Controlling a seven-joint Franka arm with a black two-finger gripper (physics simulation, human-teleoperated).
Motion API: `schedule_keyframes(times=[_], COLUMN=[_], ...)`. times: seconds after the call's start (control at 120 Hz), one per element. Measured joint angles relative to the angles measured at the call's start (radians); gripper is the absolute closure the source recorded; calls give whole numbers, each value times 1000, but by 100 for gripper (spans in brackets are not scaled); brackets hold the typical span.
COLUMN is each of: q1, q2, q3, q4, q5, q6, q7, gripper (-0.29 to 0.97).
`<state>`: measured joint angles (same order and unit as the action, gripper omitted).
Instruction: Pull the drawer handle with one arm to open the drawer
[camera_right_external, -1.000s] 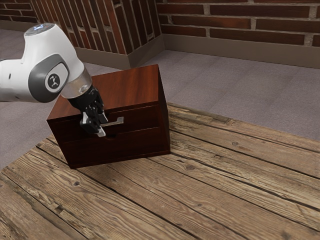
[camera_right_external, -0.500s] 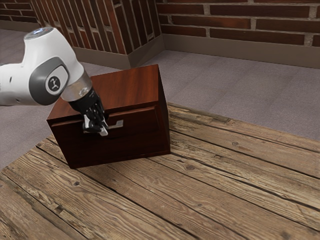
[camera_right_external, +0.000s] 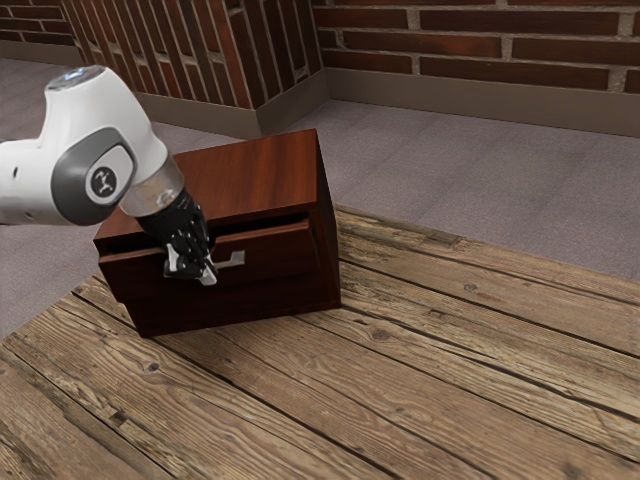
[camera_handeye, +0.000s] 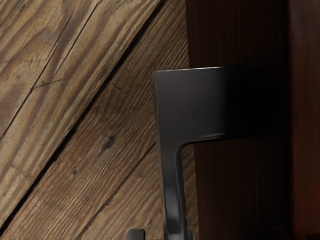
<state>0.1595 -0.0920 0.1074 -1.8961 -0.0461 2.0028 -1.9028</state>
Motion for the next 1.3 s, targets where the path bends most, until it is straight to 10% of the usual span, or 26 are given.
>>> schedule_keyframes(times=[1.3], q1=[-70], q2=[-211], q3=[4], q4=[-246], q5=[3], q6=[68], q7=[2], gripper=[59])
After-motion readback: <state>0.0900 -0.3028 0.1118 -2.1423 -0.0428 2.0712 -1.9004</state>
